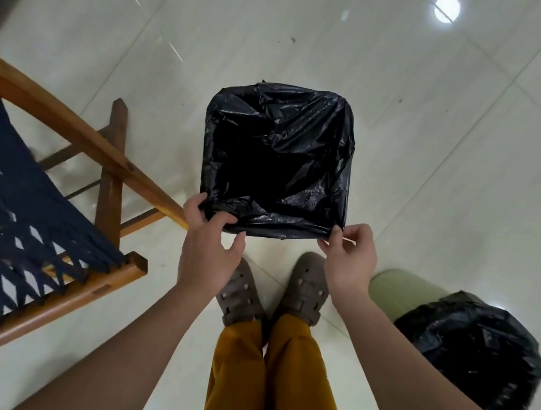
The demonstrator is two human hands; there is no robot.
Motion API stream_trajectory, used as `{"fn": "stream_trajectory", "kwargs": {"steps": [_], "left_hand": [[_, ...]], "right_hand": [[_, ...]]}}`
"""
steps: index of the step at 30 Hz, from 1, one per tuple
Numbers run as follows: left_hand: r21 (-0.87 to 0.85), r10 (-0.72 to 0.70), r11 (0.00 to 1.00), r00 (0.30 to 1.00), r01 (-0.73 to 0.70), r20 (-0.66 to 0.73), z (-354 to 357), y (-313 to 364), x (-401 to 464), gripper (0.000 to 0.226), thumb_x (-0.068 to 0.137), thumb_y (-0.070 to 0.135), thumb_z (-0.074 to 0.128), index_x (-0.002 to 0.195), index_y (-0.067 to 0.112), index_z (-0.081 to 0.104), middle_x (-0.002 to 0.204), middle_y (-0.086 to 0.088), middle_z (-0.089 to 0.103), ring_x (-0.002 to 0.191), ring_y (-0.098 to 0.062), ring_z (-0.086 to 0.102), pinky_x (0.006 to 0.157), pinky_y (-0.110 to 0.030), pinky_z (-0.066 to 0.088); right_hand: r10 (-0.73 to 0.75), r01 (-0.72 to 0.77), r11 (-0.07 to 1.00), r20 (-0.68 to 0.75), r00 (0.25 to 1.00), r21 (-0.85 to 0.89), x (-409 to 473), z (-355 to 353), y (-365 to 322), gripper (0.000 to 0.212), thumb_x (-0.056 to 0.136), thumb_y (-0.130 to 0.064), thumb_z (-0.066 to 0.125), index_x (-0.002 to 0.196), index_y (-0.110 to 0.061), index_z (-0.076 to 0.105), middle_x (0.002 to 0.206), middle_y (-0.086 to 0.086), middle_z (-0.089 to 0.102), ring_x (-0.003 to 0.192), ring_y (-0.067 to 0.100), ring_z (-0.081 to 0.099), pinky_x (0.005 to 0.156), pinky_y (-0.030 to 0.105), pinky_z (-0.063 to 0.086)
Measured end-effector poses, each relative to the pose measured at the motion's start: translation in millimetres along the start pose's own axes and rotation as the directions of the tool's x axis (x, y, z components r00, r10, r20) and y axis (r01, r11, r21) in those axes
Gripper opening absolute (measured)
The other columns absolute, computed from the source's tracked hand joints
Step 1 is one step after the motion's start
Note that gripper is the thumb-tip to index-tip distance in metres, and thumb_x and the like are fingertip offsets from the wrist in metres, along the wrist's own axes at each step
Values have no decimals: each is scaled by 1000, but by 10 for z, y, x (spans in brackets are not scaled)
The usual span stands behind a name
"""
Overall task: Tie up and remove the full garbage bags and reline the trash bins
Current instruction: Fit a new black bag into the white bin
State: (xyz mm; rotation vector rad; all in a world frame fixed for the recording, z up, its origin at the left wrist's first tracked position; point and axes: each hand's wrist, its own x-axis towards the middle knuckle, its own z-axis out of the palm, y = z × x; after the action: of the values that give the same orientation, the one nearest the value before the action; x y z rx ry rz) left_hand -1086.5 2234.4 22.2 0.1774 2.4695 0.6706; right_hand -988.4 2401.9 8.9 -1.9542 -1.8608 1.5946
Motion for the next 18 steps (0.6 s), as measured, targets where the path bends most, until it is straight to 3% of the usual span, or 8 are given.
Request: {"fn": "stream_trajectory", "kwargs": {"steps": [3, 7, 10, 12, 16, 18], "left_hand": [[-129, -72, 990, 989, 56, -125, 18, -28, -31, 18, 90, 22, 67, 106, 16, 63, 135, -5, 39, 116, -12, 46, 82, 7, 28], [-224, -188, 964, 961, 141, -205, 75, -31, -54, 23, 90, 20, 67, 111, 15, 60, 122, -3, 48, 98, -8, 50, 76, -2, 35], [-252, -267, 947, 927, 201, -264, 128, 15, 4, 20, 90, 13, 66, 108, 18, 59, 116, 0, 45, 85, -2, 50, 73, -4, 35], [-293, -329, 925, 895, 242, -300, 150, 46, 62, 21, 89, 12, 66, 105, 21, 55, 112, 4, 41, 81, -1, 51, 72, -9, 39], [-507, -586, 761, 765, 405, -269, 190, 66, 116, 25, 89, 11, 66, 102, 23, 48, 101, 2, 56, 78, -8, 59, 62, -16, 43], [-558, -648, 700, 725, 445, -234, 206, 63, 100, 22, 90, 11, 66, 101, 21, 51, 89, 6, 59, 80, -13, 64, 60, -17, 43]], "right_hand": [[47, -47, 999, -67, 997, 3, 11, 19, -21, 23, 98, -15, 55, 77, -17, 45, 78, 6, 58, 64, 12, 68, 73, 34, 60], [187, -179, 976, -56, 981, 122, 41, -3, -49, 19, 98, -15, 55, 80, -16, 49, 88, 10, 64, 69, 13, 72, 63, 19, 54], [283, -276, 942, -9, 959, 191, 105, -41, -39, 15, 98, -13, 54, 83, -12, 51, 83, 8, 65, 58, 4, 68, 70, 24, 57], [313, -316, 918, 52, 948, 240, 152, -72, -23, 12, 98, -9, 54, 86, -9, 52, 80, 9, 64, 58, 6, 67, 73, 25, 59], [345, -377, 889, 159, 925, 260, 184, -137, 1, 11, 94, -1, 57, 85, -7, 55, 84, 11, 64, 66, 14, 68, 71, 25, 58], [352, -392, 878, 187, 917, 273, 179, -156, -3, 11, 93, 2, 58, 87, -6, 56, 86, 11, 63, 67, 15, 67, 70, 23, 58]]}}
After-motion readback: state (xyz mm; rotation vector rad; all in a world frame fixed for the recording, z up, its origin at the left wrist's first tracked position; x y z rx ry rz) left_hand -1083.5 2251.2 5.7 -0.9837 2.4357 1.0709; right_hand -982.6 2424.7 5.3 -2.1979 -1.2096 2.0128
